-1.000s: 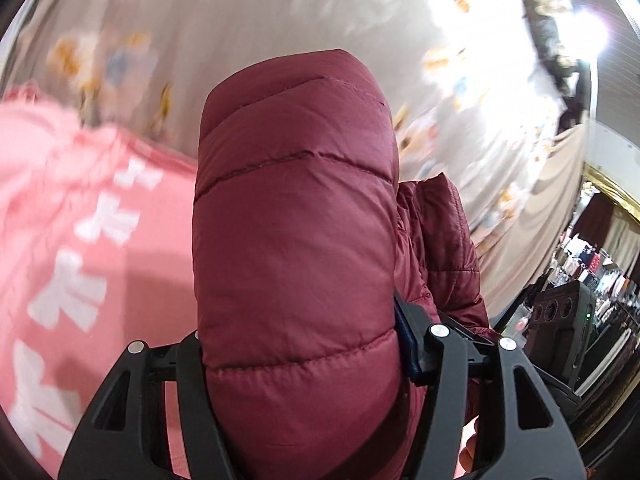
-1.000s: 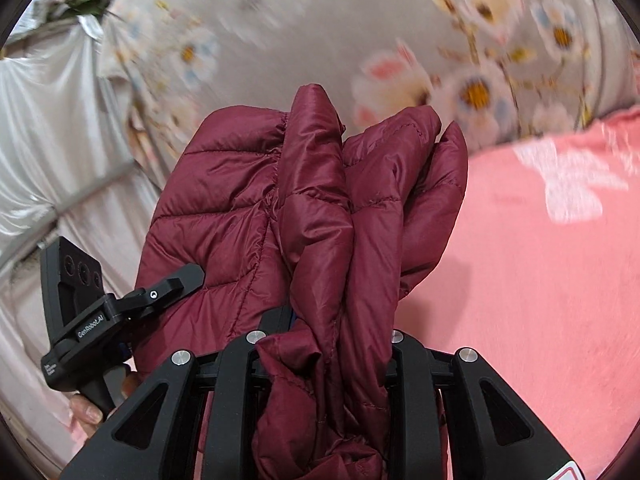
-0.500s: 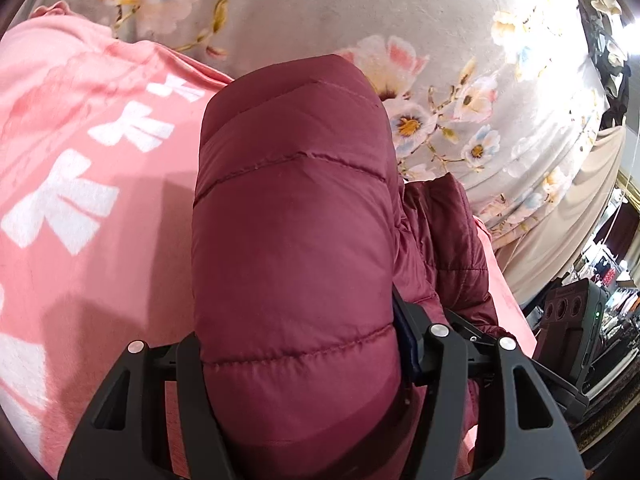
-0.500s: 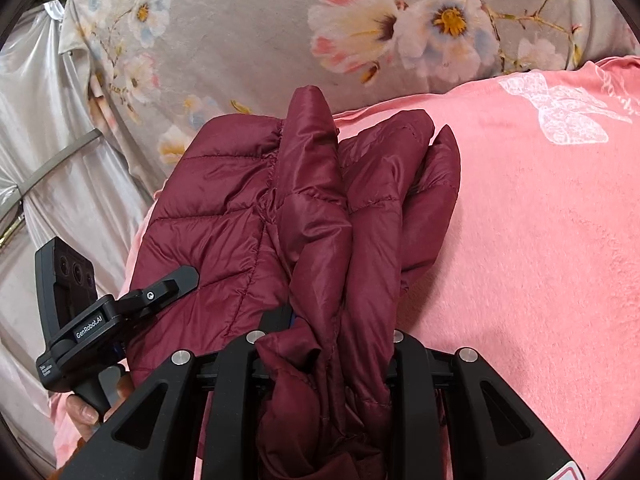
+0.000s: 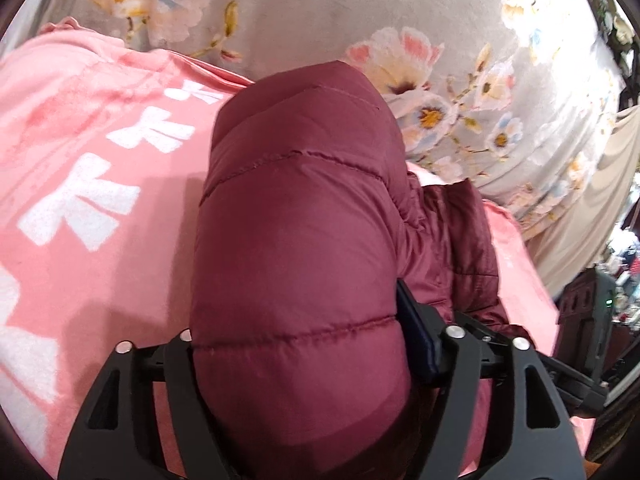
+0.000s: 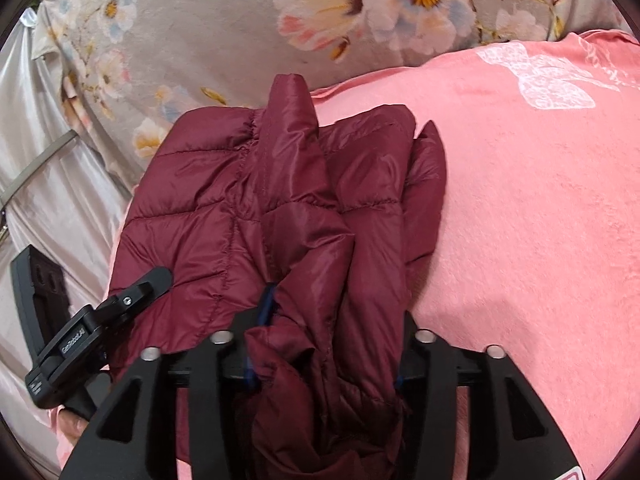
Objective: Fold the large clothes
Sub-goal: 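Lower the folded bundle onto the blanket and open both grippers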
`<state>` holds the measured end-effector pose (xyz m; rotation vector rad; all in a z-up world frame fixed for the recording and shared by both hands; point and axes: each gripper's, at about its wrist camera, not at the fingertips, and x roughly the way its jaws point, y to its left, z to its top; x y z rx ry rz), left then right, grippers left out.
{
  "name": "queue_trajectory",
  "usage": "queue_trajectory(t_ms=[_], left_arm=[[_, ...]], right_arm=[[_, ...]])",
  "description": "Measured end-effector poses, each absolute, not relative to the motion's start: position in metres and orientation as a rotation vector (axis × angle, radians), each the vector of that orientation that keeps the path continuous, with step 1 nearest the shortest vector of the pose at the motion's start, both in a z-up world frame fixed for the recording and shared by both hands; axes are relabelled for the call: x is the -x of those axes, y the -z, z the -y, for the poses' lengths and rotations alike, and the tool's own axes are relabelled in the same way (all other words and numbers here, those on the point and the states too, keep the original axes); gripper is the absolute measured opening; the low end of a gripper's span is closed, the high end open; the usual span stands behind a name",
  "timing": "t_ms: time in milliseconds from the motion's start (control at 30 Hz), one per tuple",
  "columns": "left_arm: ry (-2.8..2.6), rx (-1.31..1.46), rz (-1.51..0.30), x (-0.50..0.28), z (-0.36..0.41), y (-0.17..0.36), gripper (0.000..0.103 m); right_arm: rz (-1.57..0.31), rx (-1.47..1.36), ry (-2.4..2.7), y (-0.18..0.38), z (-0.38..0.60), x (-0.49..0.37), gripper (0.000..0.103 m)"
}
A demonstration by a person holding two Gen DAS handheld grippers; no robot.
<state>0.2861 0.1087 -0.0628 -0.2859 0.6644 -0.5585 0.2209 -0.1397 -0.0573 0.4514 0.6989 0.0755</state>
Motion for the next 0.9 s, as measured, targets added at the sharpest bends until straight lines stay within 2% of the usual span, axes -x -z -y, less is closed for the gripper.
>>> queue_trajectory(t_ms=[100,333,400,467,567,667,900], left_arm=[[0.427,0.206,-0.665,-0.274,-0.105,0.055,0.092],[0.185,0.103,-0.67,-0.24,-0.113,0.016,0.092],[0.136,0.073,-0.674,-0.234,-0.111,0.006,0.092],[0.101,0.038,-0.675,-0.229,-0.107,0.003,0.092],[0.069,-0.03,-0.687,-0.222,-0.097,0.01,0.091],[0.059,-0.062,-0.728,-0.221,-0.091,0.027,0.091],[0.051,-0.08,-0.77,-0.222,-0.082,0.057,0.091]], right_arm=[[-0.7,-0.449,-0.048,0.048,0.142,-0.208,0.063],[-0.58,-0.449,-0.067,0.008,0.139,-0.158,0.062],[-0.599,-0.393,-0.065,0.006,0.127,-0.158,0.051],[-0.637,-0.329,-0.049,0.011,0.116,-0.162,0.027],[-0.67,-0.289,-0.014,0.023,0.11,-0.162,0.011],[-0.677,-0.286,0.017,0.032,0.113,-0.155,0.007],[-0.798,-0.297,0.035,0.066,0.119,-0.164,0.006]])
